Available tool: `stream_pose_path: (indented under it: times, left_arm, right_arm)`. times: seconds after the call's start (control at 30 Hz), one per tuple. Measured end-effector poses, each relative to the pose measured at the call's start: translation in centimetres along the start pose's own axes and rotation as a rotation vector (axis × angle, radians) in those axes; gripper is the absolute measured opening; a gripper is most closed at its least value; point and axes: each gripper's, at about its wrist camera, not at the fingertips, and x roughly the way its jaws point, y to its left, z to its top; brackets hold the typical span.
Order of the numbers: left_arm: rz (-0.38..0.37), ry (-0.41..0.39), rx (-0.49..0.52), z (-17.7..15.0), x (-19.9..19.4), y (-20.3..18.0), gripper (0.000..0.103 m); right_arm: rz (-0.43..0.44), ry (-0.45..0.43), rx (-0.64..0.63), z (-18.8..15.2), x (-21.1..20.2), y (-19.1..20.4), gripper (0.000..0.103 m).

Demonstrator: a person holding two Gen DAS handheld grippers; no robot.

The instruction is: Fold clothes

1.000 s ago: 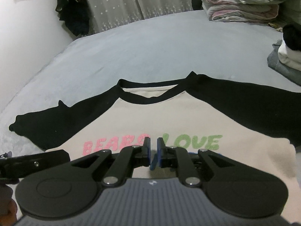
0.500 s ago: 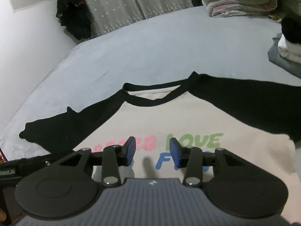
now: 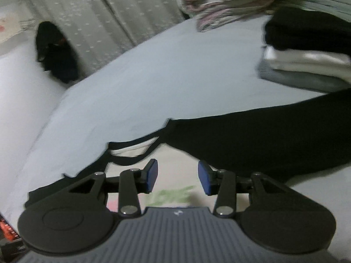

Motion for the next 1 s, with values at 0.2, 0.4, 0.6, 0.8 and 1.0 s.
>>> stream_pose_path:
  times: [0.2, 0.4, 0.6, 0.8, 1.0]
  left_arm:
    - [0.007, 0.013, 0.024, -0.3, 0.6, -0.4, 0.1]
    - [0.015, 0.014, 0.029, -0.5, 0.5, -0.3, 0.1]
    - [0.016, 0.013, 0.034, -0.6, 0.6, -0.5, 0.1]
    - [0.021, 0.022, 0.041, -0.7, 1.0, -0.9, 0.1]
    - [0.024, 0.027, 0.045, -0.8, 1.3, -1.1, 0.1]
  right_arm:
    - [-0.181, -0.059, 0.089, 1.4, -1.1, -4.6, 0.045]
    - [-0.389, -0.099, 0.24, 2.0, -2.0, -10.7, 0.045]
    - [-0.599, -0.157, 0.284, 2.6, -2.4, -16.0, 0.047]
    - [-0.643, -0.164, 0.202, 2.5, -1.5, -16.7, 0.056]
    - [-0.671, -0.179, 0.066, 1.8, -0.5, -15.7, 0.029]
